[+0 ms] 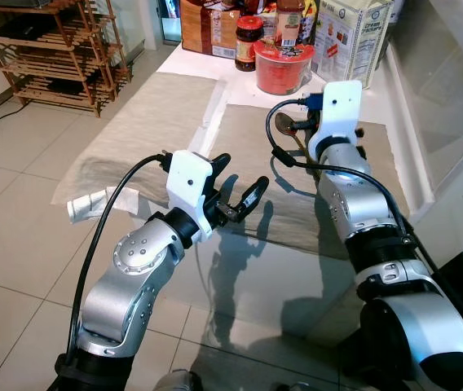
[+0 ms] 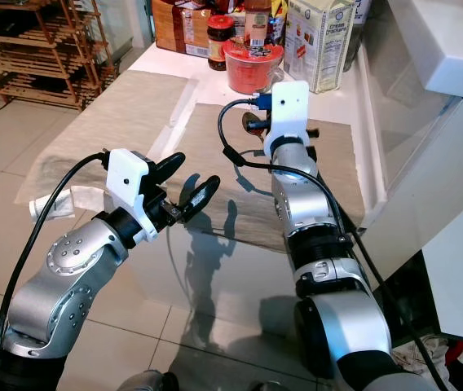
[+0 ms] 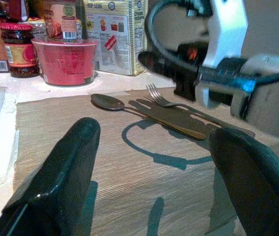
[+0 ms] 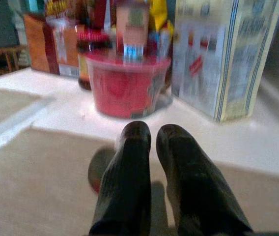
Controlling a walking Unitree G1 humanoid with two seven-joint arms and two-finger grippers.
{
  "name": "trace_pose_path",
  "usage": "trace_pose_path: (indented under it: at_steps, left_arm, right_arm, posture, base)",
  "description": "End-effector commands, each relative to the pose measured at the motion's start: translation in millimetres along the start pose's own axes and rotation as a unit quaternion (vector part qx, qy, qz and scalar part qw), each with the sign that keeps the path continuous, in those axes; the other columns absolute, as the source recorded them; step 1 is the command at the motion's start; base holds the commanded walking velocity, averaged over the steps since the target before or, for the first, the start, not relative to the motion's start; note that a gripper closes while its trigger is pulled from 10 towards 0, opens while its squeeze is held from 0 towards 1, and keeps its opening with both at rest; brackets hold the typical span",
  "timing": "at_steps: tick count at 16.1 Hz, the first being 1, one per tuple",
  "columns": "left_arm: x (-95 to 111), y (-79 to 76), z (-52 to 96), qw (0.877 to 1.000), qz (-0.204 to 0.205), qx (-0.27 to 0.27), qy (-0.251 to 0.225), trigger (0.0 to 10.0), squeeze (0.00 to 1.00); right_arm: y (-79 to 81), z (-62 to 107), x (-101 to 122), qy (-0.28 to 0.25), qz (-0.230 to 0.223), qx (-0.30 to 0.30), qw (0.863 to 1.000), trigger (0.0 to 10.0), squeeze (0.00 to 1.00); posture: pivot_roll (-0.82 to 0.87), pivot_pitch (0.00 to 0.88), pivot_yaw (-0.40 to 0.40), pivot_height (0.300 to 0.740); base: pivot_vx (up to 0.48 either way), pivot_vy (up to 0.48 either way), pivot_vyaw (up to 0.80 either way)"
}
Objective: Setting the table
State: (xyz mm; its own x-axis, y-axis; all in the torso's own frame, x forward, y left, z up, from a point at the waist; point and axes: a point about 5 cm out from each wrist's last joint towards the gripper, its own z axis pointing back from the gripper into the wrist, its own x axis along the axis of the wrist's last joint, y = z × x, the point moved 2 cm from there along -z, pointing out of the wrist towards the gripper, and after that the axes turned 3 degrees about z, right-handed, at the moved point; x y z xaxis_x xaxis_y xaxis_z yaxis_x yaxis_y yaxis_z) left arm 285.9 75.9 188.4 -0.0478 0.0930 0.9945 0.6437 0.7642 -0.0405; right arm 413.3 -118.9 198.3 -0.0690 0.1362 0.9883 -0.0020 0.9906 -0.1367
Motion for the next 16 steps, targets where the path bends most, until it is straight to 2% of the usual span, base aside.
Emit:
trace_pose_path:
  at_steps: [1,10,16]
  left_arm:
    - [-1,-1.0,-2.1,1.000,-0.004,-0.002,0.003,10.0,0.00]
    - [-4,0.6,-2.2,1.000,-0.013,0.006,0.006,10.0,0.00]
    - [-8,22.9,-12.6,0.998,-0.020,0.057,0.002,10.0,0.00]
  right_arm:
    - [-0.2,-0.8,-6,0.022,-0.011,0.000,1.000,10.0,1.00]
    - [-1.0,-0.2,-1,0.006,-0.008,0.002,1.000,10.0,1.00]
    - [-3.7,12.6,19,-0.045,0.030,0.021,0.998,10.0,1.00]
  posture:
    - [0.06,0.062,0.008,0.740]
    - [0.06,0.064,0.007,0.740]
    - [0.01,0.045,0.003,0.740]
  base:
    - [0.000,0.000,0.00]
    - [0.000,0.000,0.00]
    - [0.000,0.000,0.00]
